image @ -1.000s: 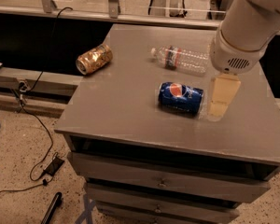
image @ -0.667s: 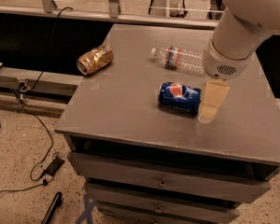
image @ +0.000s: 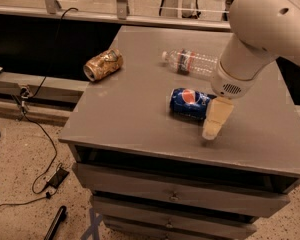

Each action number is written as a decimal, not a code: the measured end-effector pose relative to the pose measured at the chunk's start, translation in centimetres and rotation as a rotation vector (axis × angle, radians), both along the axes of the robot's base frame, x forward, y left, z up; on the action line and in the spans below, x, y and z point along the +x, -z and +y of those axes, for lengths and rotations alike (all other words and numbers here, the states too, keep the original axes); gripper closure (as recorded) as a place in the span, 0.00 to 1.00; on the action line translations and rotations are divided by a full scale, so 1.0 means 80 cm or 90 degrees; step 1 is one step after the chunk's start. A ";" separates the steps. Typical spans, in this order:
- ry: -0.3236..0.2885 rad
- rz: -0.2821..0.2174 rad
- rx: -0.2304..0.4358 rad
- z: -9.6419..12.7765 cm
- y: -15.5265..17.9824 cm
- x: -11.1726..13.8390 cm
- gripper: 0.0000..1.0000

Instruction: Move pepsi can near orange can

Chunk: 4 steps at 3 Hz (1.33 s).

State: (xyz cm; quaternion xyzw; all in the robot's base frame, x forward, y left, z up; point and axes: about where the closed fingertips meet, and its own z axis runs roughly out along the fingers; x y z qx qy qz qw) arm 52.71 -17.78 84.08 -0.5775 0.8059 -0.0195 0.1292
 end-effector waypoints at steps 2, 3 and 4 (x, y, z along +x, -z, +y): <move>0.031 0.036 0.008 0.012 0.015 -0.002 0.41; 0.019 0.037 0.018 0.017 -0.015 -0.014 0.64; 0.019 0.037 0.018 0.017 -0.016 -0.015 0.88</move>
Offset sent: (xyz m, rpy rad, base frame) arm -0.0048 0.0166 -0.0088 0.0211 0.1072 -0.0780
